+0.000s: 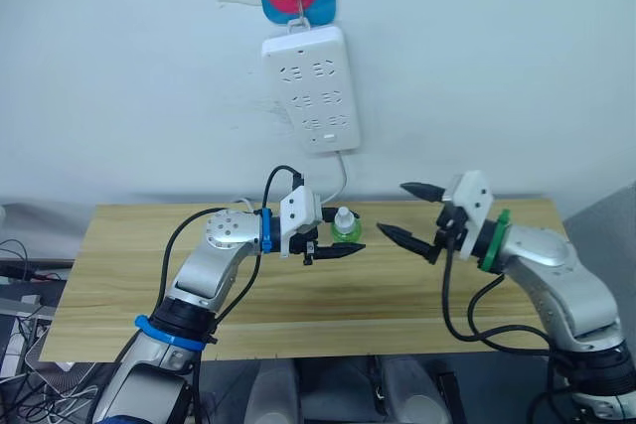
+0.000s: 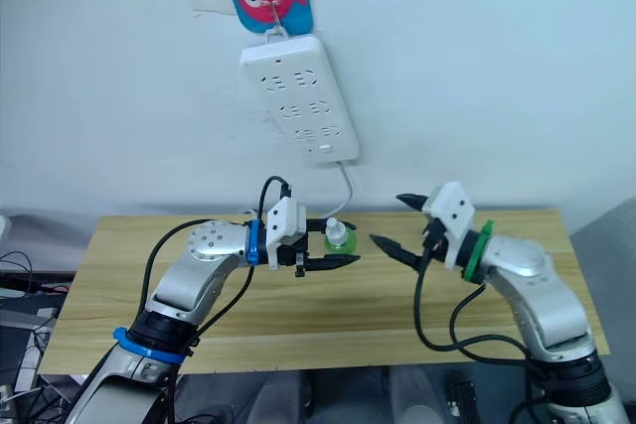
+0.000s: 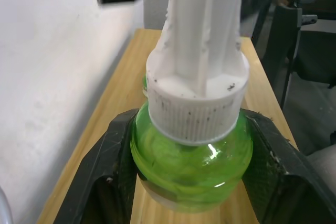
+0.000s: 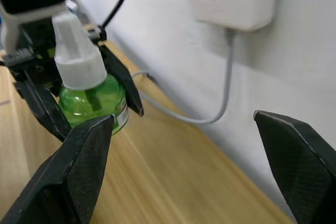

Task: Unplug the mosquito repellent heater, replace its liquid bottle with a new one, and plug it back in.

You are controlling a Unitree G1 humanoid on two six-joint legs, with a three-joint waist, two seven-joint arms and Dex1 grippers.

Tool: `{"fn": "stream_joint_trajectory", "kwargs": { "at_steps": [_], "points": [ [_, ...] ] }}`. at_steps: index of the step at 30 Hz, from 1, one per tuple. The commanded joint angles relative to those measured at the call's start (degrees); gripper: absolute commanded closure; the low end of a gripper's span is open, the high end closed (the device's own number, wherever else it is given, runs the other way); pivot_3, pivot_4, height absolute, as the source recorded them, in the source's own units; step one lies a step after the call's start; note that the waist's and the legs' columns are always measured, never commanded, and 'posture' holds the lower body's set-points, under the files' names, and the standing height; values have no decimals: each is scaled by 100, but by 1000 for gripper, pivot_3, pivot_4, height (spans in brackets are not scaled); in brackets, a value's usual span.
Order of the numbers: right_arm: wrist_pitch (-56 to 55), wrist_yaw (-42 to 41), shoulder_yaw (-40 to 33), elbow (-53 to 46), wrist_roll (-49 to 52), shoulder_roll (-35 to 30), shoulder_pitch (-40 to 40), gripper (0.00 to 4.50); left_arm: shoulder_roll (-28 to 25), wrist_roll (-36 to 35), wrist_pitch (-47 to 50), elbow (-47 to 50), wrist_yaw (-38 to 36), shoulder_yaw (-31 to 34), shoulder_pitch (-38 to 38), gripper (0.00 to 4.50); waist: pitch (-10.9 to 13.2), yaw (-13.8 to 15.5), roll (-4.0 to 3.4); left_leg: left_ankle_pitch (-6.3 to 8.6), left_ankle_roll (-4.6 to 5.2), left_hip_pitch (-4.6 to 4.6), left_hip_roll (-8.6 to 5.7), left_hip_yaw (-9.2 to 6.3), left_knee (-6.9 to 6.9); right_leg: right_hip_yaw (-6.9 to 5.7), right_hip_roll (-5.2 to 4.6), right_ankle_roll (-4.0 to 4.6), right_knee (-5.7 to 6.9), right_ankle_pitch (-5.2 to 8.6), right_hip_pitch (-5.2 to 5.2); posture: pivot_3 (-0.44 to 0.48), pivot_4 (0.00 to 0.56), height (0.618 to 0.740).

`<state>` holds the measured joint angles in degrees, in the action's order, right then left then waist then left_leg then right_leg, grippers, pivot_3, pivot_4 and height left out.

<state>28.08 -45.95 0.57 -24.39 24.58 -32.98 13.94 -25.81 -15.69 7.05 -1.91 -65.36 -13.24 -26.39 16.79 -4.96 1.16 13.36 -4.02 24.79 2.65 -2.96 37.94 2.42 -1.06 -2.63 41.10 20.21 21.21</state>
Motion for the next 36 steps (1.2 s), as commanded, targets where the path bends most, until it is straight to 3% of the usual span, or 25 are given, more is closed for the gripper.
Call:
{"fn": "stream_joint_trajectory", "kwargs": {
  "at_steps": [1, 5, 11, 14, 22, 26, 31, 36],
  "points": [
    [97, -512, 4, -320, 505, -172, -60, 49, 18, -77, -88, 123, -43, 52, -24, 2224, 0, -13, 0, 0, 0, 0, 0, 1, 0, 0, 0, 0, 0, 0, 0, -134, 248, 740],
    [196, -548, 435, -564, 542, -110, 78, 49, 3, -60, -114, 123, -57, 77, -9, 2224, 0, -11, 0, 0, 0, 1, 0, 1, 0, 1, 1, 0, -3, 0, 0, -134, 241, 740],
    [-12, 347, 1170, -158, -169, 873, 707, 49, -3, -56, -123, 170, -49, 69, 42, 2224, -1, -18, 0, -1, -2, 0, 1, -1, 3, 0, 1, 0, 3, 0, 1, -137, 238, 740],
    [-195, 534, 1297, 113, -494, 1063, 819, 49, -10, -59, -115, 200, -60, 57, 66, 2224, -1, 1, 1, -11, -19, 1, -1, 1, 2, 0, -1, 0, -1, 0, 2, -137, 235, 740],
    [-602, 305, 991, 494, -745, 735, 792, 49, 3, -59, -111, 160, -57, 58, 37, 2224, -2, -3, 1, -12, -21, 3, -1, 1, 0, -1, -4, 0, -4, 0, 4, -139, 232, 740],
    [-158, -35, 363, 138, 4, 317, 604, 49, -8, -62, -125, 149, -55, 68, 60, 2224, -2, 4, 1, -11, -20, 4, -1, 2, 0, -1, -4, 0, -4, 0, 3, -143, 238, 740],
    [298, -481, 251, -326, 655, -137, 263, 49, 8, -60, -105, 114, -59, 63, 55, 2224, -2, 2, 1, -5, -9, 3, -1, 0, 0, -2, -3, 0, -6, 0, 0, -151, 241, 740],
    [831, -138, 422, -521, 1119, 245, 536, 216, 57, -19, -162, 36, -62, 28, -6, 2224, -3, -70, 0, 0, 0, 1, 2, 3, 1, 4, 1, 0, 0, 0, 1, -149, 234, 740]
  ]
}}
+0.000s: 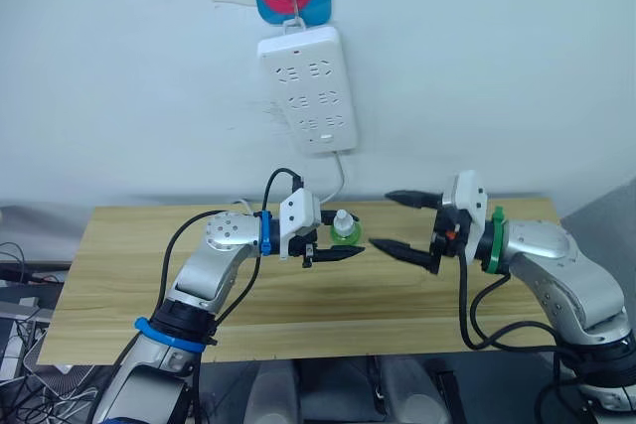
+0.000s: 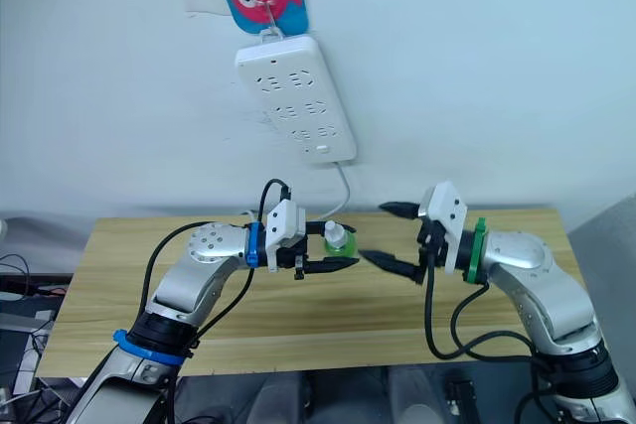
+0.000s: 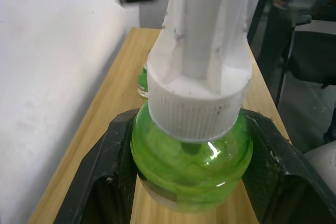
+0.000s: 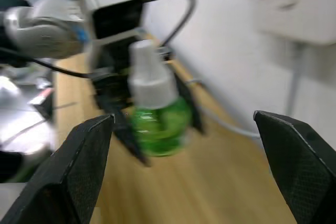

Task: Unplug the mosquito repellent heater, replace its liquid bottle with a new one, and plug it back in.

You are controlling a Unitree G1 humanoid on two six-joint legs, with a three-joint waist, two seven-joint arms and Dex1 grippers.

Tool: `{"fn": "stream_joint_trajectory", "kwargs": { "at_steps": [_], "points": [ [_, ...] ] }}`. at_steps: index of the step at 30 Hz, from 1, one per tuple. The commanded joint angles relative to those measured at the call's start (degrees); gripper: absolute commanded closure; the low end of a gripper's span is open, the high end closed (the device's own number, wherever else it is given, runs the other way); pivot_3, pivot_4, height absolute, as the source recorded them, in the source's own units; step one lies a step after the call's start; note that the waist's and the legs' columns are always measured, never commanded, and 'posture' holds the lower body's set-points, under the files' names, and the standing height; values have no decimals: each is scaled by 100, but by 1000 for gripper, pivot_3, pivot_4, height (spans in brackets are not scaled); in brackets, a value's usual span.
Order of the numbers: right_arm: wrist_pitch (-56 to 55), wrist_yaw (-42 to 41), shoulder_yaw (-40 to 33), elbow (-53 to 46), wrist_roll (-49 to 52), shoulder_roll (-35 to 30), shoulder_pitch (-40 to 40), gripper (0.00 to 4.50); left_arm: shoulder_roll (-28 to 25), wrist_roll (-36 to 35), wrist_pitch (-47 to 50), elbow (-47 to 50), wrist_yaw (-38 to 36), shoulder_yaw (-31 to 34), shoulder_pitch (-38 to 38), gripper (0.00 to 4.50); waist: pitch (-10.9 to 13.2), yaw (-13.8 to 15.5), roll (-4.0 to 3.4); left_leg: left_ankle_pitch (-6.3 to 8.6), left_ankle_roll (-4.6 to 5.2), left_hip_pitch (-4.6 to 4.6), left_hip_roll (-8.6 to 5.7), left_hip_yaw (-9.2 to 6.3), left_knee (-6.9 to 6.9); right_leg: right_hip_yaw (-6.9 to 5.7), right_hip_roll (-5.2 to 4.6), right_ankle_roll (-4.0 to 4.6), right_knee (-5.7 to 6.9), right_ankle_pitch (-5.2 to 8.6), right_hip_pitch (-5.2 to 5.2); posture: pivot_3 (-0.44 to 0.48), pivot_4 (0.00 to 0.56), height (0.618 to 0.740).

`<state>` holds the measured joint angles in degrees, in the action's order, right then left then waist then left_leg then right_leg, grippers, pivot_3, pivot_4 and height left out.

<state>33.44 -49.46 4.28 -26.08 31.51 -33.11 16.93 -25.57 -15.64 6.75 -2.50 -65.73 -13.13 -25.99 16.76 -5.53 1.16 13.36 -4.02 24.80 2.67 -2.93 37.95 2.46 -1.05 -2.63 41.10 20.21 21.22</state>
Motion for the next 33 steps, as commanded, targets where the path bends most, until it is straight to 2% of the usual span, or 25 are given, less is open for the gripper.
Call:
{"fn": "stream_joint_trajectory", "kwargs": {
  "at_steps": [1, 2, 6, 10, 19, 22, 26, 27, 33],
  "points": [
    [409, 301, 47, -355, 511, 358, 328, 427, 30, -25, -131, 110, -26, 17, -39, 2224, -1, -23, -1, 0, 0, -1, 0, 0, 0, 0, 0, 0, 2, 0, 0, -149, 234, 740],
    [477, 371, 55, -346, 532, 436, 420, 659, 24, -28, -126, 128, -30, 18, -29, 2224, -1, -23, -1, -1, -1, -1, -1, 0, 2, 0, 0, 0, 6, 0, 0, -147, 231, 740],
    [413, 479, 256, -286, 256, 499, 650, 2085, -5, -38, -111, 190, -49, 16, 14, 2224, -2, -4, -1, -1, -1, 0, -3, -2, 3, -2, -2, 0, 1, 0, 0, -141, 231, 740],
    [191, 506, 489, -235, -75, 505, 673, 2085, -21, -49, -86, 271, -43, 8, 61, 2224, -6, 30, -1, -2, -3, 1, -3, -1, -3, -4, -3, 0, -7, 0, 2, -140, 225, 740],
    [206, 473, 618, -107, -138, 636, 758, 2085, 12, -45, -79, 306, -32, -16, 56, 2224, -6, 42, -1, -11, -19, 2, -2, 0, -1, -3, -2, 0, -1, 0, 4, -132, 225, 740],
    [170, 425, 665, -81, -177, 635, 750, 2728, 8, -44, -73, 330, -30, -19, 72, 2224, -6, 43, -1, -11, -19, 2, -2, 0, -1, -3, -2, 0, -2, 0, 5, -131, 225, 740],
    [109, 357, 687, -92, -214, 626, 741, 4107, 10, -49, -57, 372, -15, -15, 97, 2224, -7, 44, 0, -11, -19, 2, -2, 0, -1, -2, -2, 0, -1, 0, 5, -127, 222, 740],
    [91, 353, 661, -93, -187, 644, 745, 4225, 9, -48, -55, 381, -12, -13, 106, 2224, -7, 44, 0, -11, -19, 2, -2, 0, -1, -3, -3, 0, -1, 0, 5, -125, 222, 740],
    [413, 747, -126, -255, 793, 1134, 1116, 4225, -10, -49, -38, 411, -2, -1, 149, 2224, -7, 31, -1, -11, -19, 2, 0, 1, -1, -2, -2, 0, 0, 0, 5, -123, 228, 740]
  ]
}}
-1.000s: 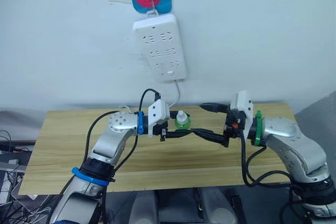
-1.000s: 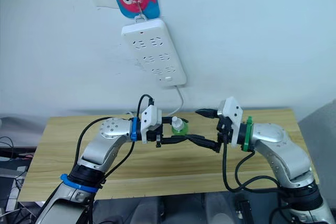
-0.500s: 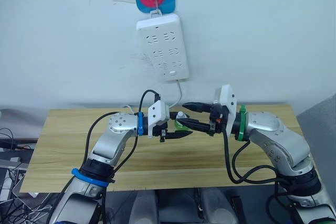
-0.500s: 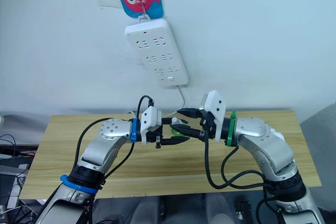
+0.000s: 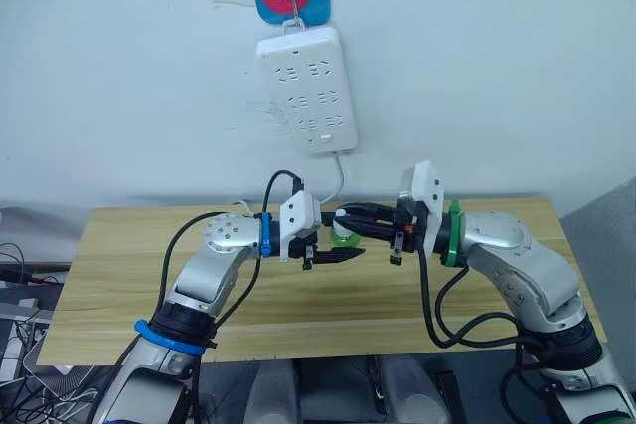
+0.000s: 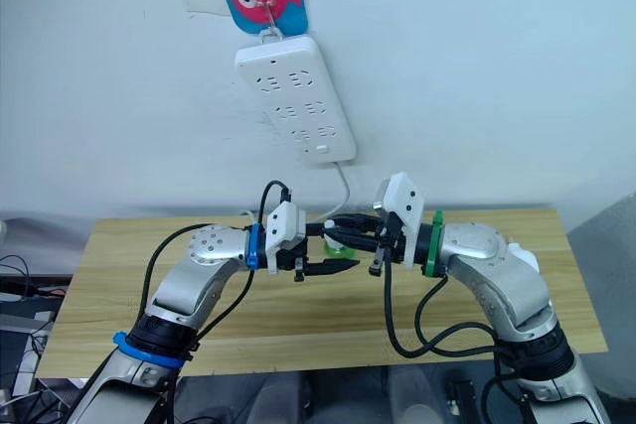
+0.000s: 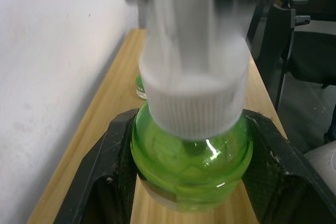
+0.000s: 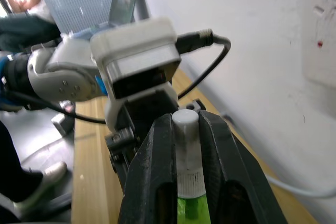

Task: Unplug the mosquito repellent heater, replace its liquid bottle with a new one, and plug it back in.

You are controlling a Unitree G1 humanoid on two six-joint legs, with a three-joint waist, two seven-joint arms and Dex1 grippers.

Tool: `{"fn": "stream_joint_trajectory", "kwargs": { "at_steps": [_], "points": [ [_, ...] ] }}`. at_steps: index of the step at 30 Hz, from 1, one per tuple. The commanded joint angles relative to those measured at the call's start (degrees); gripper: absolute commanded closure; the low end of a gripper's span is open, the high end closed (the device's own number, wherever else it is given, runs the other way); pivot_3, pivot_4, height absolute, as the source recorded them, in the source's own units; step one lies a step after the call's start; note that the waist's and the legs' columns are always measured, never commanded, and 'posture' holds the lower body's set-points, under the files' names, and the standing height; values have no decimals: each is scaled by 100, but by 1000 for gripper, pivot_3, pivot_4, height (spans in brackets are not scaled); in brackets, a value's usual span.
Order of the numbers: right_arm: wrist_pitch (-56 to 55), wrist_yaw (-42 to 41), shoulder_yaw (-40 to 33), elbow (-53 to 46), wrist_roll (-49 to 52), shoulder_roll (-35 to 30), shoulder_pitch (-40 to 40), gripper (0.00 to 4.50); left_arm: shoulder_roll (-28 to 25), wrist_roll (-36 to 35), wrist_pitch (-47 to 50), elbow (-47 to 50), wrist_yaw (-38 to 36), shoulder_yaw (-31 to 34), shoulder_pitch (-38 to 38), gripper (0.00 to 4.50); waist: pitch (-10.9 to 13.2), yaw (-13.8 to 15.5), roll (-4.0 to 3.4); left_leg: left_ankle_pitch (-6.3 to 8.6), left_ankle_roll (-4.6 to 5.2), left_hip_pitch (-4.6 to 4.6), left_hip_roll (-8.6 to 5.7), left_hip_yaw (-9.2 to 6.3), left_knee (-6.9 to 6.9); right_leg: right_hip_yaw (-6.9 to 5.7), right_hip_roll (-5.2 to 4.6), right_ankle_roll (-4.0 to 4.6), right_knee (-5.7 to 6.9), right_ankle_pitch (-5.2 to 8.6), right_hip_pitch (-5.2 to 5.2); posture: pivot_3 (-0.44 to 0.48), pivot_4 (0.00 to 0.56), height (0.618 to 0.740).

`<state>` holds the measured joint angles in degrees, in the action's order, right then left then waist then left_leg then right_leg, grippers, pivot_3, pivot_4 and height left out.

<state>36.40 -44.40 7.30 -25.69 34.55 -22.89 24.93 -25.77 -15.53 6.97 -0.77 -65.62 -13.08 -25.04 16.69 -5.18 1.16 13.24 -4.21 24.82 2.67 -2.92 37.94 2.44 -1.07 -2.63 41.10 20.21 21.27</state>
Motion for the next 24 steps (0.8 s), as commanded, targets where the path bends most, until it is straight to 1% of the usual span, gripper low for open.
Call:
{"fn": "stream_joint_trajectory", "kwargs": {
  "at_steps": [1, 4, 7, 11, 12, 15, 16, 17, 20, 22, 24],
  "points": [
    [138, 386, -549, -308, 544, 170, 408, 4225, 4, -60, -63, 233, -14, -2, 64, 2224, 0, -2, 0, 0, 0, 0, 0, 1, 0, 2, 0, 0, 1, 0, 0, -125, 230, 740],
    [318, 734, -778, -339, 714, 197, 570, 4225, -17, -55, -85, 212, -27, 17, 96, 2224, -1, 11, 0, 0, 0, 0, 0, -1, 1, -1, 0, 0, 1, 0, -1, -129, 232, 740],
    [225, 1208, -934, -228, 432, 223, 474, 4225, -57, -31, -144, 130, -37, 56, 128, 2224, 0, 22, 0, 0, 0, 2, -1, -3, -2, -3, -1, 0, -2, 0, 1, -130, 234, 740],
    [-827, 1870, -618, 328, -1202, 10, -197, 4225, -133, 30, -287, 41, 69, 146, 263, 2224, -2, 25, 0, 1, 1, 2, -3, -2, -1, -2, -2, 0, -3, 0, 0, -128, 242, 740],
    [-990, 2042, -611, 447, -1412, 68, -433, 4225, -167, 14, -280, 94, 72, 152, 333, 2224, -2, 23, 0, 2, 3, 2, -4, -2, -2, -2, -2, 0, -3, 0, 0, -128, 242, 740],
    [-1324, 2341, -494, 713, -1789, 305, -1122, 4225, -295, -53, -198, 338, 94, 163, 573, 2224, -2, 18, 0, 1, 1, 2, -1, 4, -9, 3, -2, 0, -1, 0, 8, -120, 245, 740],
    [-1585, 2486, -387, 956, -2048, 407, -1361, 4225, -344, -64, -177, 414, 107, 175, 659, 2224, -2, 7, 0, 0, 1, 2, 0, 5, -12, 5, -1, 0, 0, 0, 11, -111, 257, 740],
    [-1891, 2656, -317, 1216, -2325, 498, -1537, 4225, -378, -70, -154, 471, 128, 184, 720, 2224, -2, -3, 0, 1, 1, 2, 2, 8, -12, 7, -1, 0, 0, 0, 12, -111, 257, 740],
    [-2550, 2881, -265, 1864, -2722, 730, -1775, 4225, -435, -109, -56, 633, 189, 211, 828, 2224, -1, 2, -1, 9, 16, 0, 2, 10, -11, 12, 0, 0, 7, 0, 11, -100, 256, 740],
    [-2902, 3051, -318, 2405, -2845, 946, -1807, 4225, -477, -140, 21, 754, 221, 245, 900, 2224, -1, 3, -1, 10, 18, -3, 1, 10, -6, 12, 0, 0, 10, 0, 9, -91, 265, 740],
    [-3174, 3100, -347, 2746, -2929, 1069, -1792, 4225, -498, -157, 78, 826, 238, 267, 940, 2224, -1, 21, -1, 10, 18, -6, 0, 9, -5, 12, 0, 0, 13, 0, 5, -91, 265, 740]
  ]
}}
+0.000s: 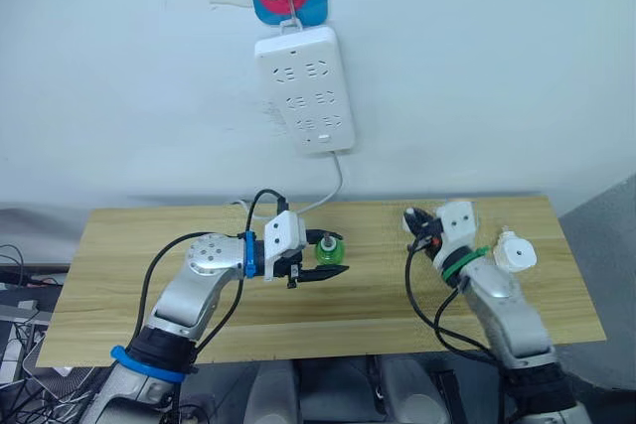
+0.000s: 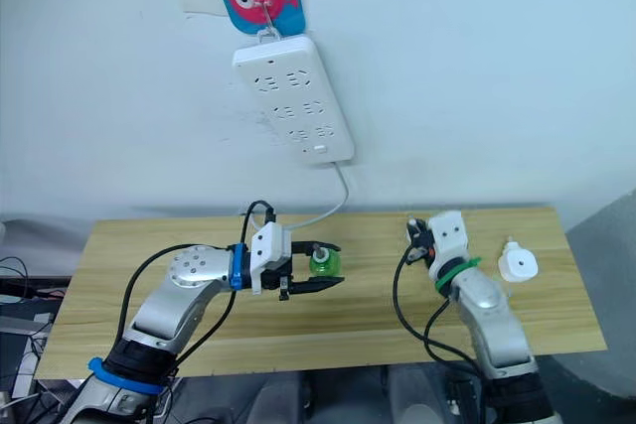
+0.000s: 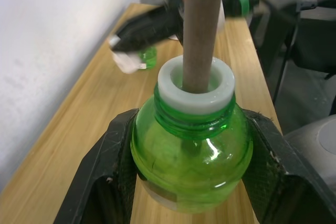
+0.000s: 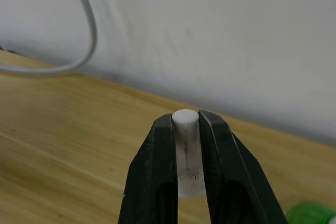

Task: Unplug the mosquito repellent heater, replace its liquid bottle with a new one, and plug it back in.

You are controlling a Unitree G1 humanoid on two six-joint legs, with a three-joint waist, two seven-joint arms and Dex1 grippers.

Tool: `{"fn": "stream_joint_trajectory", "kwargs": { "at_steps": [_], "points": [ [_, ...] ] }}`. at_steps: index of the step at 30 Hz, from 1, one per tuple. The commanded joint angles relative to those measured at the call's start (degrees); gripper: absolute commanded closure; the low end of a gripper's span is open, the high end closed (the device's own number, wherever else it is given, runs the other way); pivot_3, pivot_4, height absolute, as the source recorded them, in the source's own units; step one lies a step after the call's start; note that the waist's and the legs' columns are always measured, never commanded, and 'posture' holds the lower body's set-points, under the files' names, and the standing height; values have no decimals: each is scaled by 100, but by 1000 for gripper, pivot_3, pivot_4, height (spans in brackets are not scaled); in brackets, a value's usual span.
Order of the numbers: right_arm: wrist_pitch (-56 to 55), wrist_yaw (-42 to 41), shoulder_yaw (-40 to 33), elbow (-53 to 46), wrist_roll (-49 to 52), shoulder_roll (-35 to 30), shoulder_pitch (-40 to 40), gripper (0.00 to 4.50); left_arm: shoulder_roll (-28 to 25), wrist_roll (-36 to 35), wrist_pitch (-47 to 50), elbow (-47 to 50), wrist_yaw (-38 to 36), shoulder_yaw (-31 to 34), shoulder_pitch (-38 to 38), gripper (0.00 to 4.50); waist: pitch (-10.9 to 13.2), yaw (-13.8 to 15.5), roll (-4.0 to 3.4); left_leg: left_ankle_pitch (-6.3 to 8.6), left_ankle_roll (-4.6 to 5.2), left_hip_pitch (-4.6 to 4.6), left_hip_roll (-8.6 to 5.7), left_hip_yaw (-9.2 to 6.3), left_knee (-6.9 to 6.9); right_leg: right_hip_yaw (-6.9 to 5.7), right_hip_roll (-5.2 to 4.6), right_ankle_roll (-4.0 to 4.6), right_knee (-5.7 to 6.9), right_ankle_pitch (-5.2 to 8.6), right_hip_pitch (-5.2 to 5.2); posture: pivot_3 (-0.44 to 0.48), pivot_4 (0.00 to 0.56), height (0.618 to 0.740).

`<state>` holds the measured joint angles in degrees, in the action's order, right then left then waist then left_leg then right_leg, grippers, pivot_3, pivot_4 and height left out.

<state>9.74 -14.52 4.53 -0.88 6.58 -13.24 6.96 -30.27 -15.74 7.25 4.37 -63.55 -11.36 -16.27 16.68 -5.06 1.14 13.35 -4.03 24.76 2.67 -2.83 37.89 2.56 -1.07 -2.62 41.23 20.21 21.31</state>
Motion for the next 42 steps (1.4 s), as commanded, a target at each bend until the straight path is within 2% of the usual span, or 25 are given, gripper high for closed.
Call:
{"fn": "stream_joint_trajectory", "kwargs": {
  "at_steps": [1, 10, 22, 29, 35, 41, 42],
  "points": [
    [-647, 124, -60, 436, -198, 135, 22, 4225, -64, -144, 82, 352, 39, 109, 80, 2224, 0, 15, 0, 0, 0, 0, 0, -2, 0, -2, 0, 0, 0, 0, 0, -81, 273, 740],
    [-1437, 367, -397, 1621, -377, 170, 294, 4225, -158, -216, 304, 601, 95, 169, 189, 2224, 4, 31, -4, 1, 1, 0, 0, 0, -4, 0, 0, 0, -5, 0, 0, -65, 303, 740],
    [-1657, 214, -568, 1969, -176, 337, 329, 4225, -133, -216, 407, 591, 95, 109, 114, 2224, 10, 30, -10, 1, 2, -1, 1, -2, -5, 0, 1, 0, -7, 0, -4, -73, 316, 740],
    [-1644, 36, -560, 1603, -158, 261, 113, 1956, -106, -221, 434, 588, 77, 96, 88, 2224, 17, 30, -19, 2, 2, -1, 1, -1, -10, 1, 1, 0, -13, 0, -3, -80, 314, 740],
    [-1671, -321, -455, 771, -131, 62, -166, 14, -106, -218, 423, 566, 56, 94, 91, 2224, 21, 28, -26, 2, 2, -1, 1, 1, -11, 4, 1, -1, -14, 0, -3, -88, 313, 740],
    [-514, -1405, -193, -1086, 762, -456, -364, 14, -93, -208, 385, 512, 34, 99, 57, 2224, 26, 28, -30, 2, 2, 0, 1, 1, -14, 4, 2, -1, -18, 1, -4, -100, 313, 740],
    [-147, -1625, -193, -1422, 1059, -616, -341, 182, -88, -203, 371, 487, 25, 100, 40, 2224, 29, 30, -31, 2, 2, 0, 1, 0, -14, 4, 2, -1, -19, 1, -4, -102, 314, 740]
  ]
}}
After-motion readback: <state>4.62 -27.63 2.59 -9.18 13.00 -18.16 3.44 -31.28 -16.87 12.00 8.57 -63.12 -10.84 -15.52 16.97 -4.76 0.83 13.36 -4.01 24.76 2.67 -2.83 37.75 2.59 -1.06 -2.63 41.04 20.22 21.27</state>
